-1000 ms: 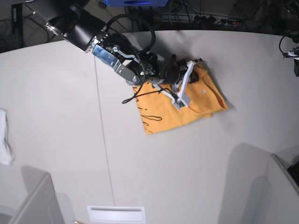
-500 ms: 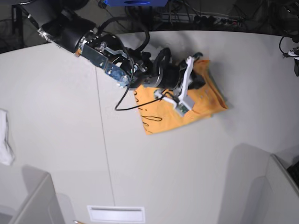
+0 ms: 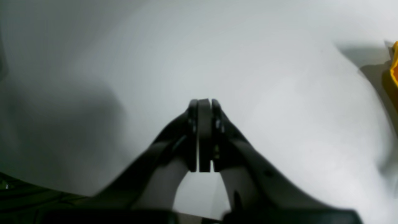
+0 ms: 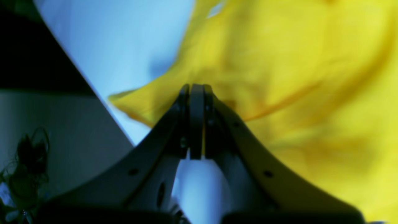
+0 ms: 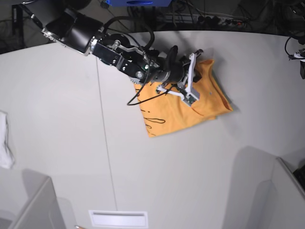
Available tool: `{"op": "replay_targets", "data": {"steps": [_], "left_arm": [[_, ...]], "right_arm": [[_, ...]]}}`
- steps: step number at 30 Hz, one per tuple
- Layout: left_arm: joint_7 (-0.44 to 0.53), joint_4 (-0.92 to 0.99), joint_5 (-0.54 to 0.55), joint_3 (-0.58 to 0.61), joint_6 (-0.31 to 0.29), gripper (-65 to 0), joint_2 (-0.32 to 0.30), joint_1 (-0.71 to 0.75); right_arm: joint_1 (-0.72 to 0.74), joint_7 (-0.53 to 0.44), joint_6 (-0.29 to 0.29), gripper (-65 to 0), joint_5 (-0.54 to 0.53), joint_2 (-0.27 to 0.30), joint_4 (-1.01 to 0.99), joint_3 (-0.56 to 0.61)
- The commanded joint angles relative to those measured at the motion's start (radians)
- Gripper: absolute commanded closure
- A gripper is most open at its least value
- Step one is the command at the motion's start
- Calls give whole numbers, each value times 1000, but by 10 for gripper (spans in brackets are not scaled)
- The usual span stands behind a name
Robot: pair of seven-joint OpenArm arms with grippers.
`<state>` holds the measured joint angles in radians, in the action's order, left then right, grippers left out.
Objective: Fold the T-shirt properly
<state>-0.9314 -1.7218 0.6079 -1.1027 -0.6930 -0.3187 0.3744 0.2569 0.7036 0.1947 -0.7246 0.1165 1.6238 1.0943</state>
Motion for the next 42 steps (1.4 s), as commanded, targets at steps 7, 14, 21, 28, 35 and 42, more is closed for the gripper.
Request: {"op": "replay_targets", "data": {"steps": [7, 14, 21, 28, 35, 42], "left_arm": [[16, -20, 17, -3, -5, 0, -17, 2], [16, -20, 17, 132, -5, 0, 0, -10], [15, -116, 19, 253, -5, 0, 111, -5], [-18, -172, 178, 278, -5, 0, 201, 31], [-47, -113, 363, 278, -5, 0, 218, 38], [-47, -20, 418, 286, -5, -453, 218, 47]], "right_arm": [[42, -17, -10, 0, -7, -79, -50, 106], [68, -17, -11, 0, -11, -99, -81, 175], [37, -23, -7, 0, -11, 42, 119, 5], [-147, -19, -7, 0, -10, 171, 309, -306], [-253, -19, -8, 0, -16, 237, 375, -478], [-305, -19, -10, 0, -16, 246, 375, -495]]}}
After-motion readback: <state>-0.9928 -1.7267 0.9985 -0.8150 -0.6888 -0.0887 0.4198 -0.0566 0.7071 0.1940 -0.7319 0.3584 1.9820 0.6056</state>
